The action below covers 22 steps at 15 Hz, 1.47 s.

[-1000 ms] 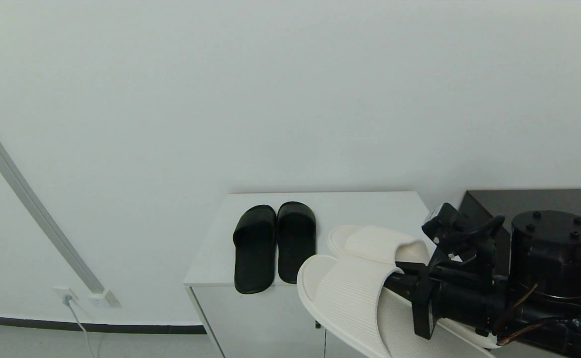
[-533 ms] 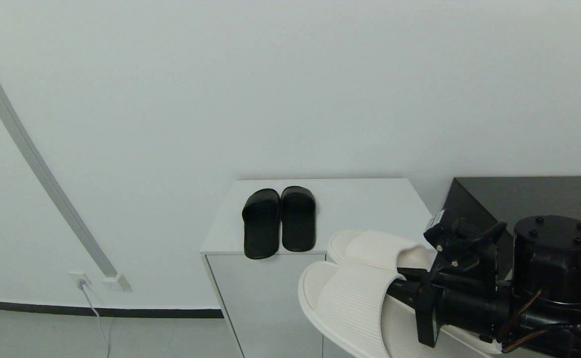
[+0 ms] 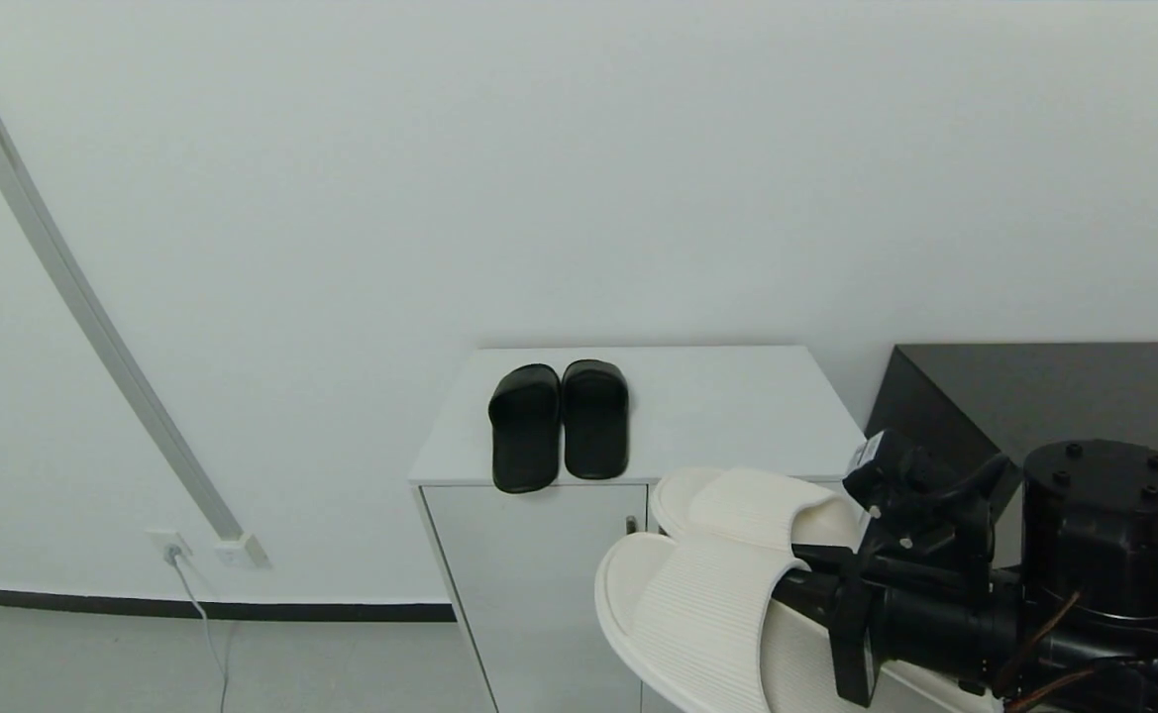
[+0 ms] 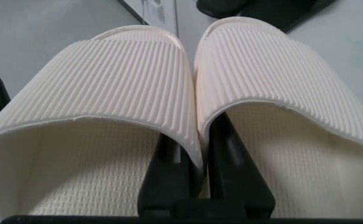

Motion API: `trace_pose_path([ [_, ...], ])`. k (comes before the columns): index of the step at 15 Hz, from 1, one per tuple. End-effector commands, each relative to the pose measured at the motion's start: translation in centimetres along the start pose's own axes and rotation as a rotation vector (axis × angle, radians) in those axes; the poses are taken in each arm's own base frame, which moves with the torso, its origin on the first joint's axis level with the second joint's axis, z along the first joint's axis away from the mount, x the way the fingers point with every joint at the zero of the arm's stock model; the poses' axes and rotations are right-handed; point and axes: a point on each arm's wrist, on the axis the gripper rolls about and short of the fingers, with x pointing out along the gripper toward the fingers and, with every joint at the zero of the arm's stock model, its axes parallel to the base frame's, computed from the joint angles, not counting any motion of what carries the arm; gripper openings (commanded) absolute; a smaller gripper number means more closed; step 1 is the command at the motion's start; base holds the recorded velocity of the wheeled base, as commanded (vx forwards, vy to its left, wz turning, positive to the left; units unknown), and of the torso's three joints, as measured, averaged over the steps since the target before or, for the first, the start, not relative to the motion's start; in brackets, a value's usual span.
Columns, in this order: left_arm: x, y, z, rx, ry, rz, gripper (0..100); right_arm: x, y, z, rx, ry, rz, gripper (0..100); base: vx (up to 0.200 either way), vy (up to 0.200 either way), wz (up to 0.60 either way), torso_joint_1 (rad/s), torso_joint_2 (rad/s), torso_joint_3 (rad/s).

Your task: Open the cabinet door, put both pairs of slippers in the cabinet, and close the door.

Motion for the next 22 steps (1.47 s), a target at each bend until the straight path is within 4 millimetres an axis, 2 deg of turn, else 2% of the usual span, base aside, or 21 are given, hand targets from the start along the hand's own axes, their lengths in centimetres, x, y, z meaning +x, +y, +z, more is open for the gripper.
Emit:
trace_pose_path([
  [1, 0.0, 0.0, 0.0, 0.0, 0.0, 0.0, 0, 0.03, 0.0, -0.23, 0.002, 0.009, 0.001, 0, 0.0, 0.0, 0.0, 0.0, 0.0, 0.0],
  [8, 0.0, 0.0, 0.0, 0.0, 0.0, 0.0, 0, 0.53, -0.07, -0.76, 0.005, 0.03, 0.002, 0, 0.0, 0.0, 0.0, -0.015, 0.03, 0.018],
  [22, 0.0, 0.0, 0.0, 0.0, 0.0, 0.0, 0, 0.55, -0.01, -1.21, -0.013, 0.048, 0.004, 0, 0.0, 0.0, 0.0, -0.161, 0.37, 0.202],
])
